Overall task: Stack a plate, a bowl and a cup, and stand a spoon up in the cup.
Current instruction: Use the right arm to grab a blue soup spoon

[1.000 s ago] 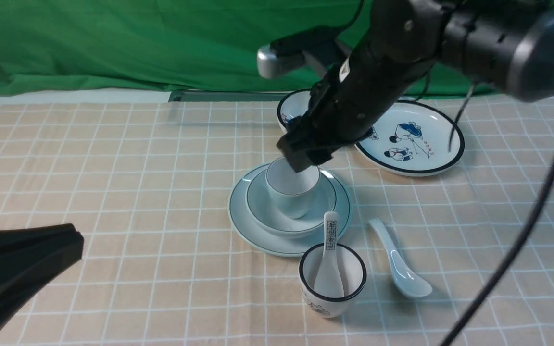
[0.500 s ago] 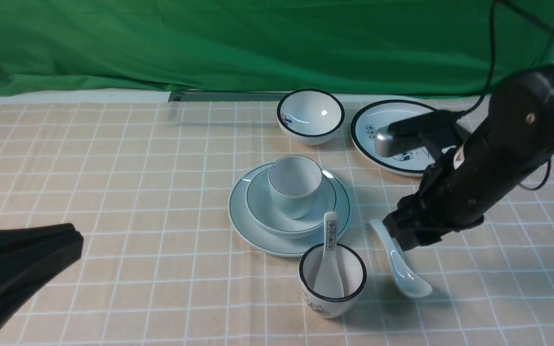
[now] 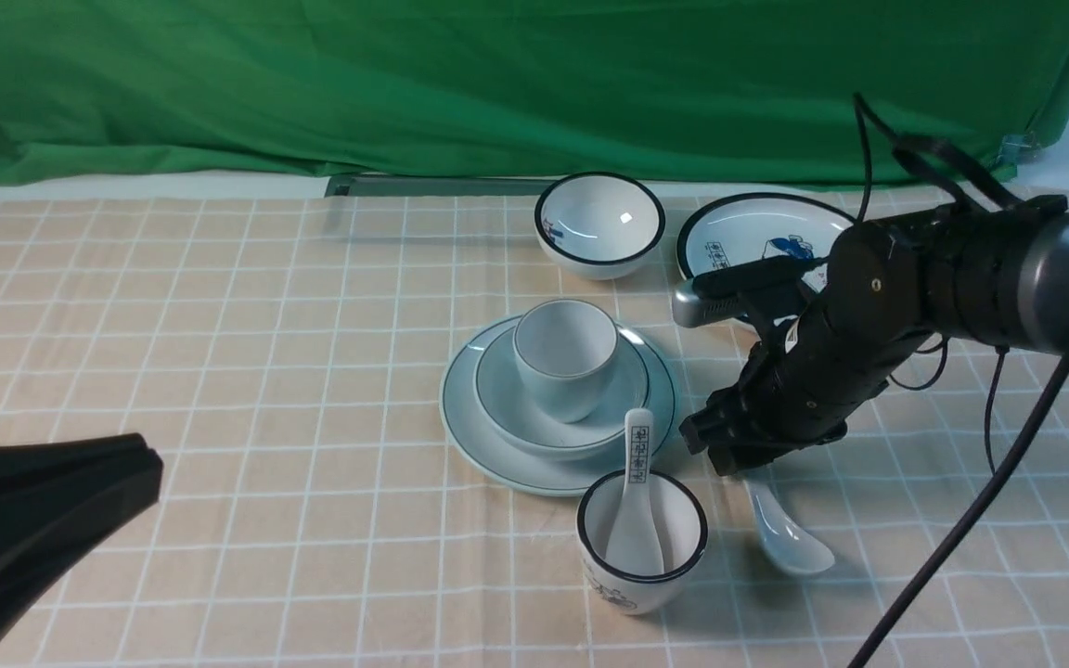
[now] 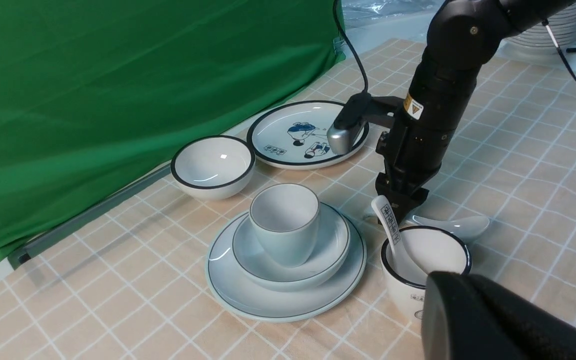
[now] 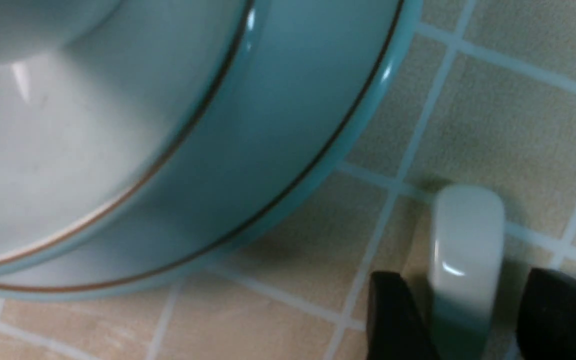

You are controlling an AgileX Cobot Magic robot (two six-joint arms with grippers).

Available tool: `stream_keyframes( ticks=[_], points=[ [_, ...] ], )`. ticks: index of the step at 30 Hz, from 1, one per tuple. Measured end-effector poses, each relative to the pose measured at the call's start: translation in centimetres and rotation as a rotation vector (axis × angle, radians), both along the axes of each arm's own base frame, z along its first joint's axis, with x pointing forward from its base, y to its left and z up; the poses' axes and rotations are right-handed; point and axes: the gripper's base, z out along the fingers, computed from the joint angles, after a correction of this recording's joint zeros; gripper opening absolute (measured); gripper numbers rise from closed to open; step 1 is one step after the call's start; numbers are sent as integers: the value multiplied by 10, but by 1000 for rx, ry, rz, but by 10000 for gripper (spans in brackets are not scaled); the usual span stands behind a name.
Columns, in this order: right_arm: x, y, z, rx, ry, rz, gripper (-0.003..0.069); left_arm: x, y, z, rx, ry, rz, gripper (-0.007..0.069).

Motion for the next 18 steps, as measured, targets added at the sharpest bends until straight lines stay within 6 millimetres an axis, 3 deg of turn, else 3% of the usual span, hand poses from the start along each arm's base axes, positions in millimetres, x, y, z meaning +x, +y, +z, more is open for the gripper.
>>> stream_keyframes(
  ticks=[5, 10, 12, 16, 18],
  points=[
    [2, 0, -2, -5, 0, 10, 315, 0, 0, 0, 0, 0, 0, 1],
    [1, 0, -3, -20, 11, 49, 174, 0, 0, 0, 3, 2, -1, 1],
    [-1, -2, 0, -27, 23, 60, 176, 0, 0, 0, 4, 3, -1, 1],
    [-10, -5, 19, -31, 27, 80, 176, 0, 0, -1, 7, 7, -1, 1],
    [-20, -9, 62, 10, -80, 86, 176, 0, 0, -1, 8, 8, -2, 1]
  ],
)
